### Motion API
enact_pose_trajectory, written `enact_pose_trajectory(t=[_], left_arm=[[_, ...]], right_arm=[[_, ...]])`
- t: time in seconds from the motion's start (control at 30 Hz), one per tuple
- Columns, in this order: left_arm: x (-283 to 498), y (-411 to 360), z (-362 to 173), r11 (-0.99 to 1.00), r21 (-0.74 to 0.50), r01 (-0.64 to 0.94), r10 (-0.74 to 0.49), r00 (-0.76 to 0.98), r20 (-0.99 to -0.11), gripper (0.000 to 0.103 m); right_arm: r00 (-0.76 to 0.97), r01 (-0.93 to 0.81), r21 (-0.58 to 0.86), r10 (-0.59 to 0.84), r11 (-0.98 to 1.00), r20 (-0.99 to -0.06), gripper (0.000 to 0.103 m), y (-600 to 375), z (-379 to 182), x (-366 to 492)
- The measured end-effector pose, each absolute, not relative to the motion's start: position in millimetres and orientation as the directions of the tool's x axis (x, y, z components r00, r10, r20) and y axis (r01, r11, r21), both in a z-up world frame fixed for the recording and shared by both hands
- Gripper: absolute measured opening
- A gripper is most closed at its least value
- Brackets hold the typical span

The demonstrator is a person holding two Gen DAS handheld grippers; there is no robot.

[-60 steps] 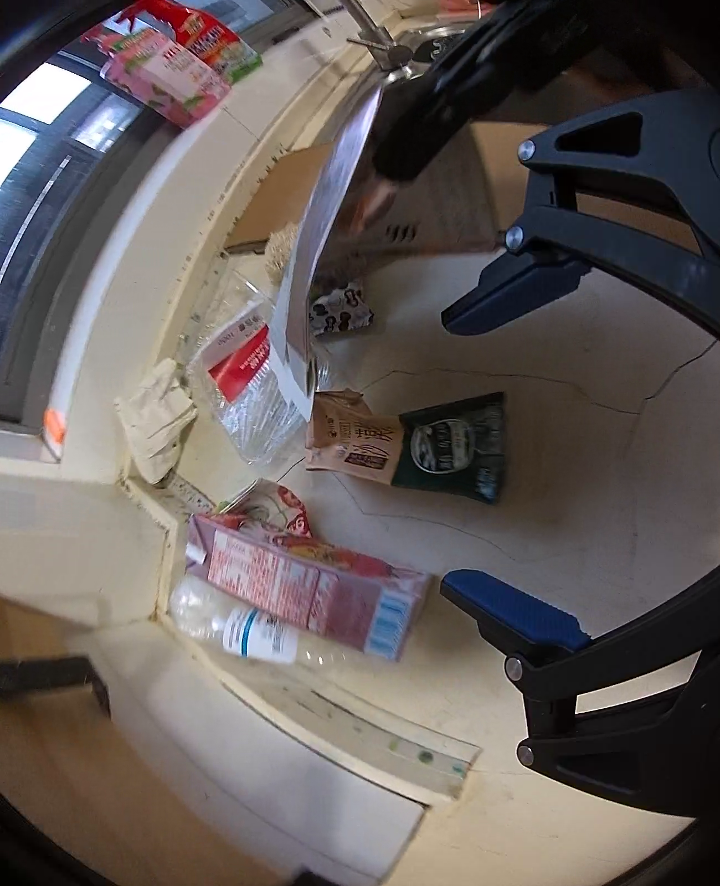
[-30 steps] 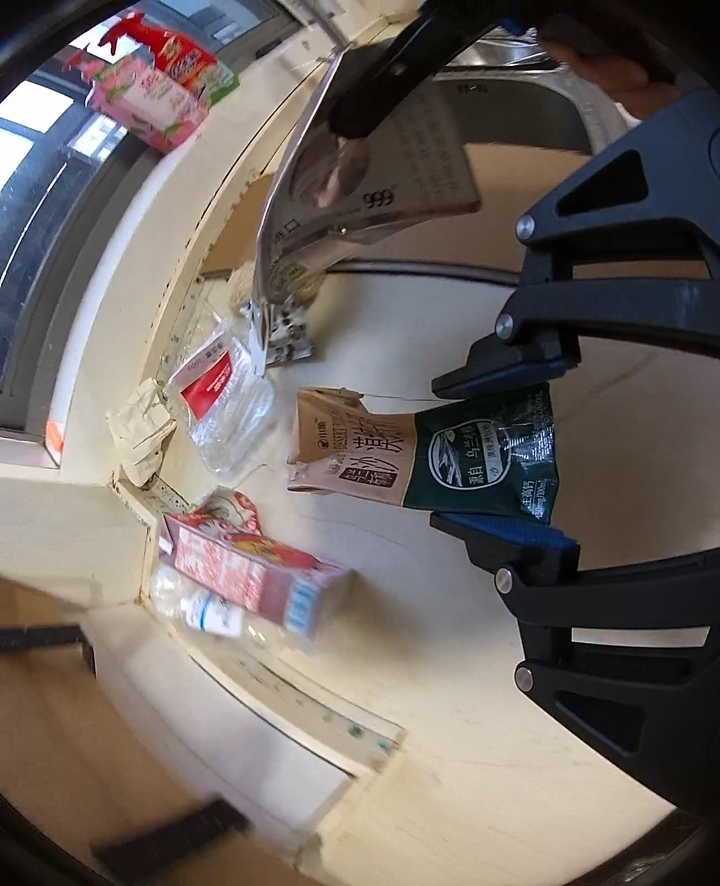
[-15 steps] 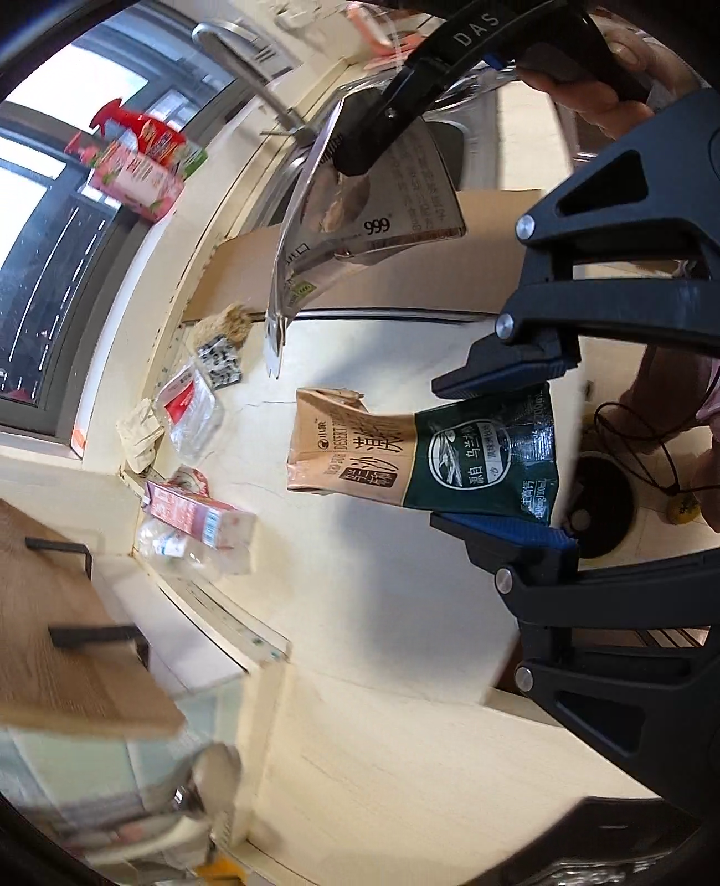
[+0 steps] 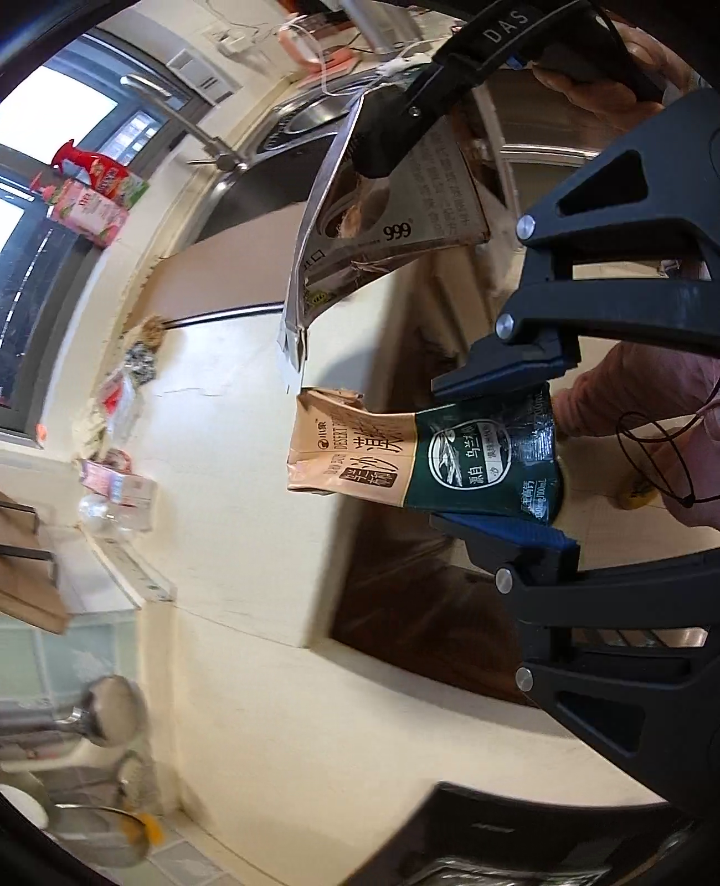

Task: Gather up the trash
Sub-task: 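Carry the box and pouch down over the trash bin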

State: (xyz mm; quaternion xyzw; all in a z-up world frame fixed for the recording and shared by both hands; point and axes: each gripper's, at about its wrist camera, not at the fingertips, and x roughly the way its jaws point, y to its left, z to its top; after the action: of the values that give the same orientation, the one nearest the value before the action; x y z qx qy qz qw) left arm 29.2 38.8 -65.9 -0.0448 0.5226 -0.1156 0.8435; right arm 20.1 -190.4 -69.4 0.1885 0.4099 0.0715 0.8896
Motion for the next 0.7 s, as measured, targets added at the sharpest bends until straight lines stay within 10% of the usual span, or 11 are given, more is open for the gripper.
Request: enact_pose_trajectory(t=[0.7], left_arm=[[7, 52, -309, 0.981, -0.185, 0.052, -0.192, 0.268, -0.944, 0.037]], right_arm=[[0.338, 0.241, 0.318, 0.228, 0.917, -0.913, 0.032, -170, -333, -9]])
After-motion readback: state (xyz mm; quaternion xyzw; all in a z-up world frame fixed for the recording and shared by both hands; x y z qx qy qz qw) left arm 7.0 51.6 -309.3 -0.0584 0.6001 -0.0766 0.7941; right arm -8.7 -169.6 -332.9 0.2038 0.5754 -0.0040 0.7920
